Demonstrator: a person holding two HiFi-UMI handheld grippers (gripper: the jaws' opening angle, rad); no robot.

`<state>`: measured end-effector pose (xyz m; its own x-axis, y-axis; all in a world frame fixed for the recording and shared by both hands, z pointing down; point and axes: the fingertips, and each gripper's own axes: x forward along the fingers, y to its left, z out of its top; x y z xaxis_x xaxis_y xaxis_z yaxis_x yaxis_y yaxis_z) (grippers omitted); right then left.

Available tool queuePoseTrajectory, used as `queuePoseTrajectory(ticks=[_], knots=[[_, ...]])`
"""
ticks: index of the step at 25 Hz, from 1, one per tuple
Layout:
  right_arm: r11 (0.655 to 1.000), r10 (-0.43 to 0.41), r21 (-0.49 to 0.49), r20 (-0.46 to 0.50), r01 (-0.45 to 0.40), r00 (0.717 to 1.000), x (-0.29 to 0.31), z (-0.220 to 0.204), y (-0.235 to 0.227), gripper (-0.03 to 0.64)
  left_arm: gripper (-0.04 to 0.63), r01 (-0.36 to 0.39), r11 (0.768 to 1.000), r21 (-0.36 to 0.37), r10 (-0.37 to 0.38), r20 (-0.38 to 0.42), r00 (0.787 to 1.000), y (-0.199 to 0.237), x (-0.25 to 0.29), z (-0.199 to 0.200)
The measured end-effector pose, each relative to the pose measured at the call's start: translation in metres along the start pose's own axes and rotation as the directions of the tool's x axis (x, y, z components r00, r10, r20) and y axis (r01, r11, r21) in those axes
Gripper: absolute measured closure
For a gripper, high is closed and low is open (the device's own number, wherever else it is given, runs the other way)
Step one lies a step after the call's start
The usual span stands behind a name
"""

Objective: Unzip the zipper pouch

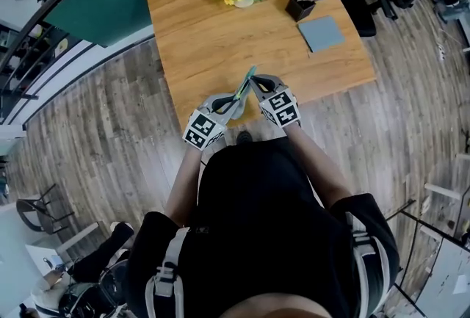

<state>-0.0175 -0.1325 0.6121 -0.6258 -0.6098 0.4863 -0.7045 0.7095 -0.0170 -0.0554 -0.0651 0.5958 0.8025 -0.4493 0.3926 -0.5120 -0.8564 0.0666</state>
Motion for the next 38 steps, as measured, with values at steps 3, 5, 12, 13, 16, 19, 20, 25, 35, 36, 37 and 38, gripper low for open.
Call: queuePoseTrajectory(ticks=[3,5,12,13,16,19,20,25,35,36,37,38], knots=[[1.0,-0.009,0.026,0.008,0.008,1.0,0.0,-0.002,-0.007,0.609,0.565,0.003,1.0,0.008,-0.003,0.001,1.0,0.0,0.001,0.002],[0.999,-0.017,0.042,0.014,0.017,1.0,-0.001,-0.002,-0.011,0.609,0.565,0.004,1.0,0.019,-0.004,-0.005,1.0,-0.001,0.002,0.003],[0.998,-0.037,0.052,0.002,0.037,0.999,0.002,-0.004,-0.02,0.609,0.565,0.02,0.999,0.026,-0.019,-0.016,1.0,-0.001,0.006,0.003],[0.998,-0.041,0.055,0.001,0.041,0.999,0.003,-0.004,-0.022,0.609,0.565,0.023,0.999,0.027,-0.022,-0.014,1.0,-0.001,0.006,0.003],[0.995,-0.057,0.08,-0.001,0.057,0.998,0.002,-0.007,-0.03,0.609,0.565,0.035,0.999,0.026,-0.035,0.0,0.999,-0.001,0.007,0.006],[0.993,-0.073,0.088,-0.005,0.073,0.997,0.0,-0.009,-0.039,0.609,0.565,0.046,0.999,0.028,-0.046,0.004,0.999,-0.002,0.009,0.009],[0.993,-0.078,0.091,-0.005,0.078,0.997,-0.001,-0.009,-0.041,0.609,0.565,0.051,0.998,0.03,-0.051,0.003,0.999,-0.002,0.009,0.01],[0.991,-0.092,0.098,-0.009,0.093,0.996,-0.002,-0.011,-0.044,0.609,0.565,0.071,0.997,0.04,-0.071,-0.003,0.998,-0.003,0.013,0.011],[0.986,-0.124,0.11,-0.028,0.127,0.992,-0.001,-0.015,-0.048,0.609,0.565,0.104,0.993,0.056,-0.104,-0.009,0.995,-0.007,0.011,0.013],[0.984,-0.13,0.119,-0.03,0.133,0.991,-0.001,-0.016,-0.05,0.609,0.565,0.107,0.993,0.053,-0.107,-0.006,0.994,-0.007,0.01,0.013],[0.983,-0.134,0.124,-0.032,0.136,0.991,-0.002,-0.016,-0.052,0.609,0.565,0.11,0.993,0.051,-0.11,0.0,0.994,-0.007,0.01,0.013],[0.983,-0.135,0.124,-0.034,0.138,0.99,-0.002,-0.017,-0.054,0.609,0.565,0.11,0.993,0.049,-0.11,0.004,0.994,-0.007,0.009,0.014]])
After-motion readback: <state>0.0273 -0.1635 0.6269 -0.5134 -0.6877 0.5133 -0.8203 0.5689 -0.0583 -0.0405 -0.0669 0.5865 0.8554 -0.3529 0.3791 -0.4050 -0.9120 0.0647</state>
